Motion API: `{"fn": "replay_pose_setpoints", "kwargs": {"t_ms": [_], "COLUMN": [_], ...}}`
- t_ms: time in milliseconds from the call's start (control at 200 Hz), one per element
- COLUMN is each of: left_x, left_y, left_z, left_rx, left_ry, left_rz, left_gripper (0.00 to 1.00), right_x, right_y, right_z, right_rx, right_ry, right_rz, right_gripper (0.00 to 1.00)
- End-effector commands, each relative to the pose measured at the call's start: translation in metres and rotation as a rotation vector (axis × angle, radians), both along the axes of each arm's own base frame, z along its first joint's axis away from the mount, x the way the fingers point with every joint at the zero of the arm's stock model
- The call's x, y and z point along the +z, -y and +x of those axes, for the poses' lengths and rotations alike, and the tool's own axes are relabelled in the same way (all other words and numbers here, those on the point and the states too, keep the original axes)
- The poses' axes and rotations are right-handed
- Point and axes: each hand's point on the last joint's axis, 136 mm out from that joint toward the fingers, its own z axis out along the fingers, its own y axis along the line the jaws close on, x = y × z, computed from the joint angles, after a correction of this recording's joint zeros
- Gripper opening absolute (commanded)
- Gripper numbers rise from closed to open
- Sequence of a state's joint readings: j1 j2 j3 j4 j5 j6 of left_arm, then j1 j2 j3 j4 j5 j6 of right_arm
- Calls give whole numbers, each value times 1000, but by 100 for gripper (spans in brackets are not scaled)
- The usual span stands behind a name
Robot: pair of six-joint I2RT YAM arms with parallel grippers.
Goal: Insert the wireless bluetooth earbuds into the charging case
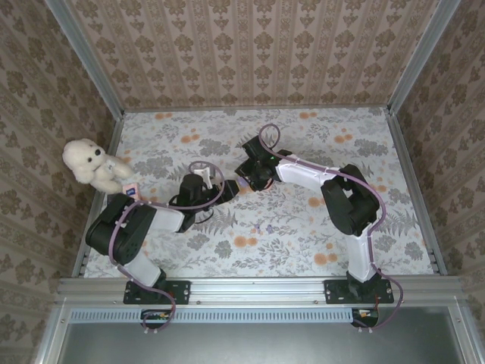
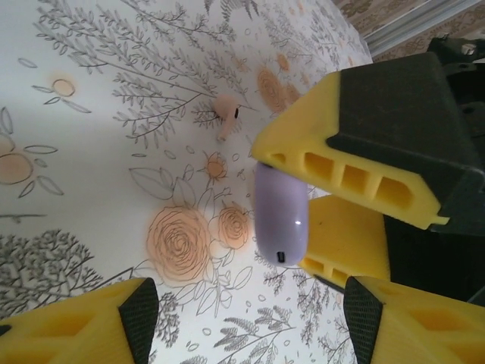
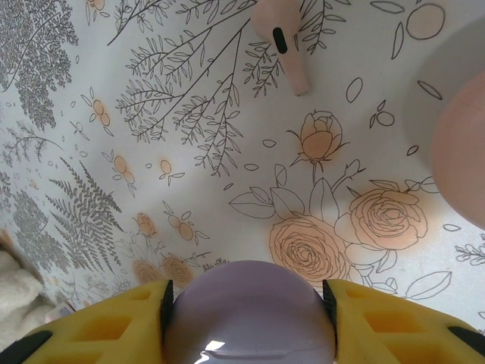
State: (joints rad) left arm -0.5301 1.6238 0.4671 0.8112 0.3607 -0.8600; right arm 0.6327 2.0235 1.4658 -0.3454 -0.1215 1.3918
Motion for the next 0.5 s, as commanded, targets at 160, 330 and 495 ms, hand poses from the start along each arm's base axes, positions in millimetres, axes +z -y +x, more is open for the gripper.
{"fn": "replay_pose_setpoints", "kwargs": {"t_ms": [160, 330, 495], "left_x": [13, 9, 8], "left_y": [15, 17, 18], "left_z": [19, 25, 31], "left_rx": [33, 52, 67], "left_ry": [64, 65, 67], "left_rz": [-60, -71, -81], "left_gripper": [64, 61, 59], "right_x": [0, -2, -3], "right_y": [-7, -8, -10], "right_z": [4, 4, 4], "right_rx": [-44, -45, -44], "right_ry": [-29, -34, -40], "right_rz": [62, 70, 77], "right_gripper": [48, 48, 48]}}
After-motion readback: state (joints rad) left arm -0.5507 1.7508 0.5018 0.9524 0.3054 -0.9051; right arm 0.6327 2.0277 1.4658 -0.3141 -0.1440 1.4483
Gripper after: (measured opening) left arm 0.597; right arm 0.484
